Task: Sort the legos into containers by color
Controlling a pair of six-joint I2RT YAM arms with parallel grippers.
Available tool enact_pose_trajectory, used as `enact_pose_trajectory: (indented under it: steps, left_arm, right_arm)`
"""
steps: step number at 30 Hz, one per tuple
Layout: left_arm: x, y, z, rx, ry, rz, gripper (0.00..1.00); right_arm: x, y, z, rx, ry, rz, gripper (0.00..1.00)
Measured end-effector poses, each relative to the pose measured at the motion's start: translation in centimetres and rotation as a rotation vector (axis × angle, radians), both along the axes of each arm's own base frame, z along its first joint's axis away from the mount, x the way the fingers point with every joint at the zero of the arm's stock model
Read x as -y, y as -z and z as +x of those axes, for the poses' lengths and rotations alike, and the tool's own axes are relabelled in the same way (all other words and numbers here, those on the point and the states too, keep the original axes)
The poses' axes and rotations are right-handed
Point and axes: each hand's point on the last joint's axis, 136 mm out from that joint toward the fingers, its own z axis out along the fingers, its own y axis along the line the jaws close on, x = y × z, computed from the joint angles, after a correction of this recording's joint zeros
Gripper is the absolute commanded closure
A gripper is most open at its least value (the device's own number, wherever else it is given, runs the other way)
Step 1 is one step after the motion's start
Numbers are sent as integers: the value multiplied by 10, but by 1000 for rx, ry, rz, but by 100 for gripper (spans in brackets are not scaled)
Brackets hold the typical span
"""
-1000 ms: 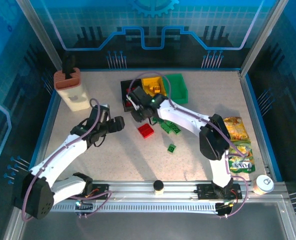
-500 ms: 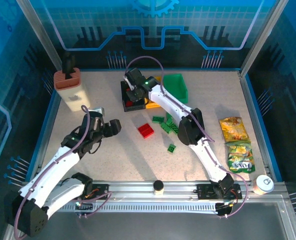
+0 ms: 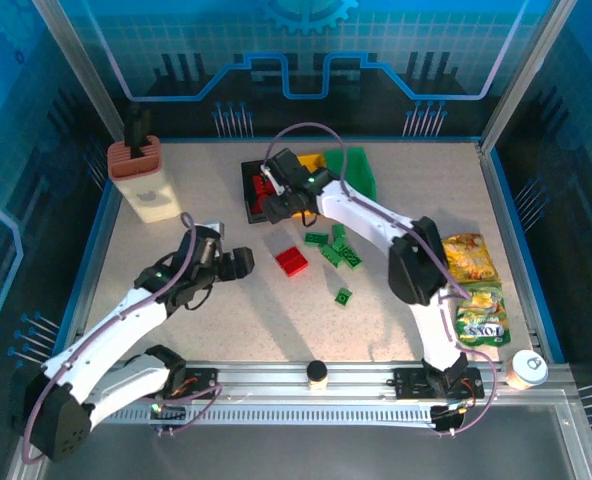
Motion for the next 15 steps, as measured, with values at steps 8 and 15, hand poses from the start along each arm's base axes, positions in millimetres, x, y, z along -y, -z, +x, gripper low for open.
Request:
enact_pose_trajectory:
  steps: [8,15]
  left_arm:
    - [41,32,11,-103,115,52,13]
    - [65,54,34,-176,145,51,14]
  right_arm:
    - [55,-24,-31,57,91,80,19]
    - [102,23,-60,-29,178,45,19]
